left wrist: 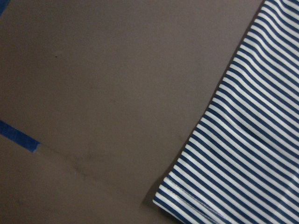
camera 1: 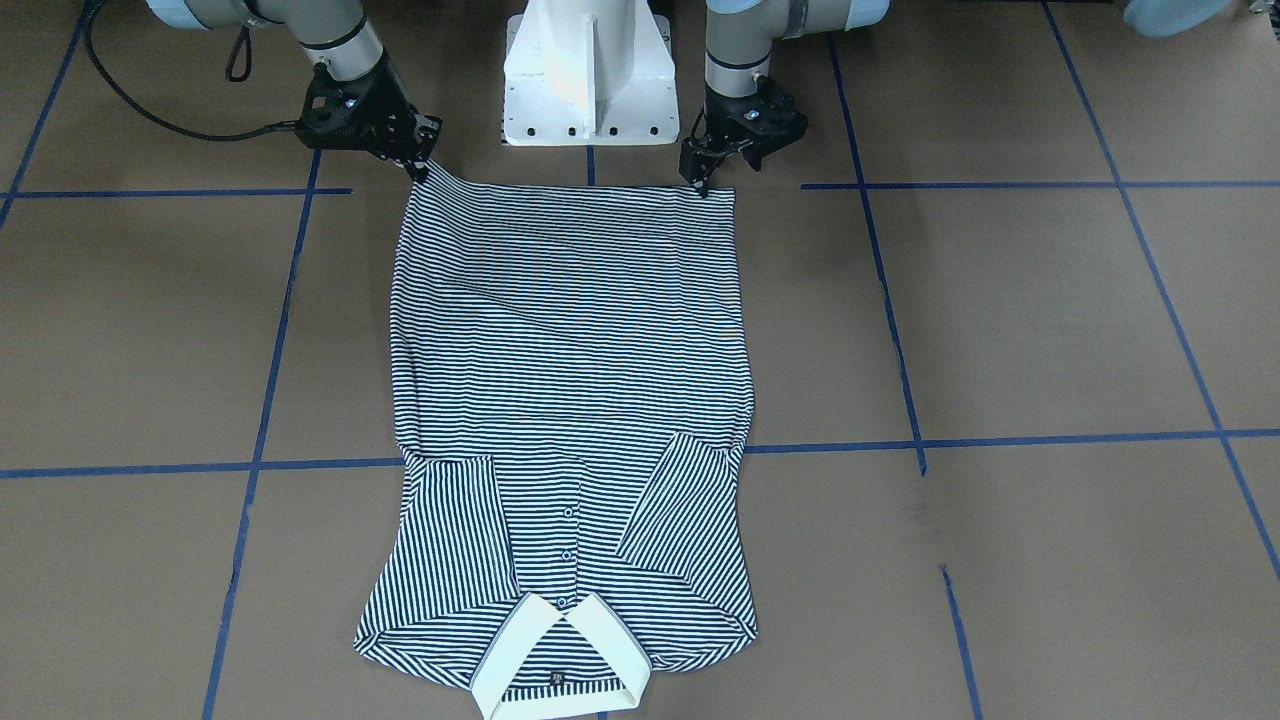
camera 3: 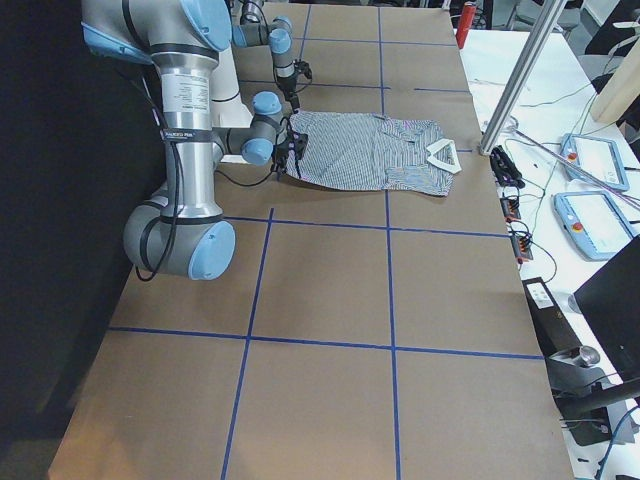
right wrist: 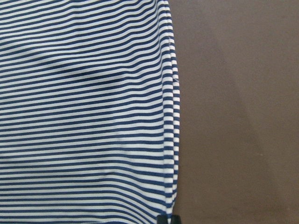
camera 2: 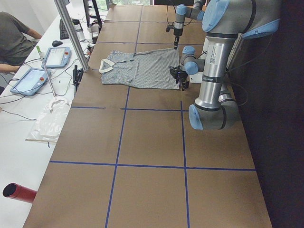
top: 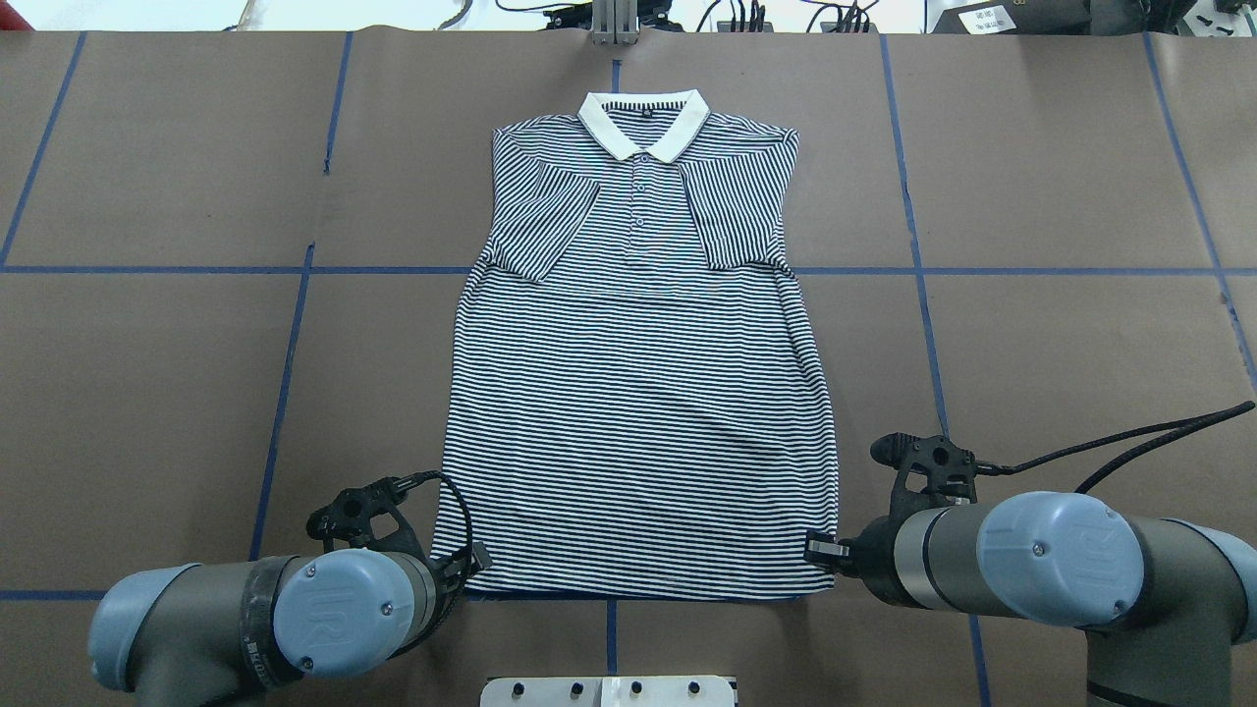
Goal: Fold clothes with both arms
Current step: 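Grasp the hem corners with both grippers, then lift the hem with both grippers and fold it toward the collar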
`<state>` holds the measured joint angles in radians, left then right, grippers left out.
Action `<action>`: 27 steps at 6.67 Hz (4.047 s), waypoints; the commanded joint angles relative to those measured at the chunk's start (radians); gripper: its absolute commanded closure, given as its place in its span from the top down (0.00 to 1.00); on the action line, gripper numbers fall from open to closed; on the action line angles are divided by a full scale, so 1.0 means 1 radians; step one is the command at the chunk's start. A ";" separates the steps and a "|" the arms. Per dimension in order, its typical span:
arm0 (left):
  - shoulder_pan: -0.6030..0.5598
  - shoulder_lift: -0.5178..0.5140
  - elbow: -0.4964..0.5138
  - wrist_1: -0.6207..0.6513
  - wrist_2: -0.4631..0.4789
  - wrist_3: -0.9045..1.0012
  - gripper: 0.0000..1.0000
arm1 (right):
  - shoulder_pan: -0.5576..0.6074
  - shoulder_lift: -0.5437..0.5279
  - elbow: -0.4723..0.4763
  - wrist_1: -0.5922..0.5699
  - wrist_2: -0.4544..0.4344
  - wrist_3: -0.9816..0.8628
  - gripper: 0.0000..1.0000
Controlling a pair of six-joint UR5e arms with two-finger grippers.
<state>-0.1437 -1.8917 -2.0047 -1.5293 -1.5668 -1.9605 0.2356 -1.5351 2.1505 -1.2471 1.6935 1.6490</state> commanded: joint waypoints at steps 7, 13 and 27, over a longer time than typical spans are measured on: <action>-0.025 -0.013 0.037 0.000 -0.001 -0.004 0.90 | 0.008 -0.002 0.006 0.000 0.002 -0.002 0.00; -0.023 -0.049 0.035 0.003 -0.004 -0.009 0.05 | 0.010 -0.005 0.006 -0.002 0.000 -0.002 0.00; -0.154 -0.053 -0.312 0.267 -0.013 0.284 0.00 | 0.290 0.038 0.031 0.008 0.242 -0.229 0.00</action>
<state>-0.1812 -1.9381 -2.3587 -1.2525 -1.5787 -1.7845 0.4273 -1.5358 2.2402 -1.2417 1.9294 1.5246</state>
